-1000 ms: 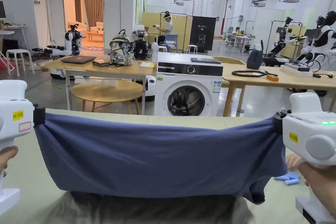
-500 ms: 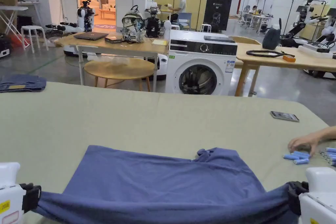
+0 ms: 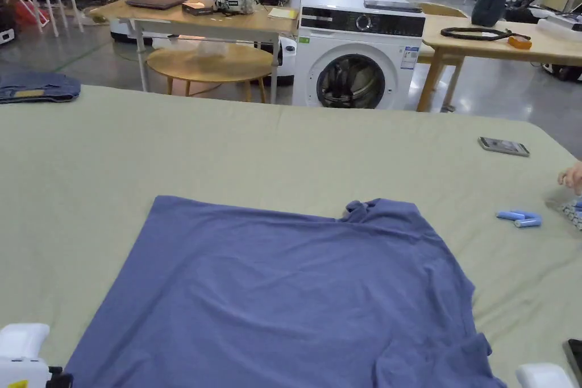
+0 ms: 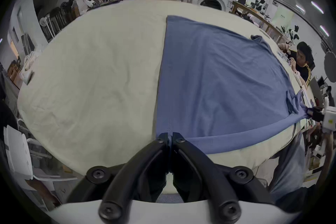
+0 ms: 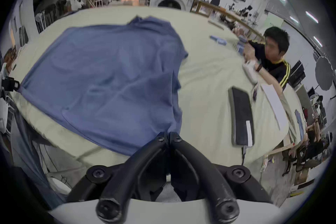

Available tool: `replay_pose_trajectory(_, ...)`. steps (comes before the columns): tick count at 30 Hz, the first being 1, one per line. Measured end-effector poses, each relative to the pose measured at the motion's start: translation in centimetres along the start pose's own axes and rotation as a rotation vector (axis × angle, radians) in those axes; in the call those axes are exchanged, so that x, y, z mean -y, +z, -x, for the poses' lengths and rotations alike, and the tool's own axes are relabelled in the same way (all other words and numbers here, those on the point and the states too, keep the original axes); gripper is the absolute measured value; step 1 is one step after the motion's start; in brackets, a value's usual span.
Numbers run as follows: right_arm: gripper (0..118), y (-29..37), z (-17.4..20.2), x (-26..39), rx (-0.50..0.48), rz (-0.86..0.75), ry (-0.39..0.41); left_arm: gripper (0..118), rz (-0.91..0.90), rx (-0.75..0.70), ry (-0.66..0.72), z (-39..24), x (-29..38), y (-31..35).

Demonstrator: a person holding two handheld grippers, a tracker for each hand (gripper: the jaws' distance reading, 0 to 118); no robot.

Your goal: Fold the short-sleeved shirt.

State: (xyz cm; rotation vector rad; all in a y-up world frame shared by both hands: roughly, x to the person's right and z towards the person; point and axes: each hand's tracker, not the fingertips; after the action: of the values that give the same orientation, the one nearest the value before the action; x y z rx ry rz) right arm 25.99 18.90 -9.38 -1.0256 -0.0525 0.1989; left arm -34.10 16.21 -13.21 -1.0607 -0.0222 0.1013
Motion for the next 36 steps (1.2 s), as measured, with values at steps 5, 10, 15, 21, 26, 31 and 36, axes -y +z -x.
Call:
replay_pose_trajectory(5,0,-3.4,0.5,0.8,-0.018,0.089,0.005,0,0.051,-0.032,-0.035,0.1,0.2,-2.8)
replay_pose_trajectory(10,4,-3.2,1.0,0.5,0.007,0.088,-0.010,0,0.047,-0.028,-0.025,0.3,-0.1,-2.9)
replay_pose_trajectory(15,66,-0.2,0.7,-1.3,0.051,0.025,-0.080,30,-0.062,-0.031,0.002,-1.2,-1.0,-0.1)
replay_pose_trajectory(21,66,2.6,3.0,-4.5,0.016,-0.218,-0.116,34,-0.266,0.005,-0.002,-2.9,-3.0,1.7)
replay_pose_trajectory(26,66,3.1,6.4,-5.7,-0.032,-0.440,-0.170,34,-0.432,0.023,-0.005,-6.0,-4.3,2.5)
replay_pose_trajectory(31,24,4.1,8.5,-6.1,-0.044,-0.602,-0.216,17,-0.594,-0.024,-0.041,-7.9,-4.5,3.0)
replay_pose_trajectory(36,0,4.8,9.4,-6.1,-0.032,-0.689,-0.229,0,-0.708,-0.074,-0.103,-11.0,-3.6,4.3)
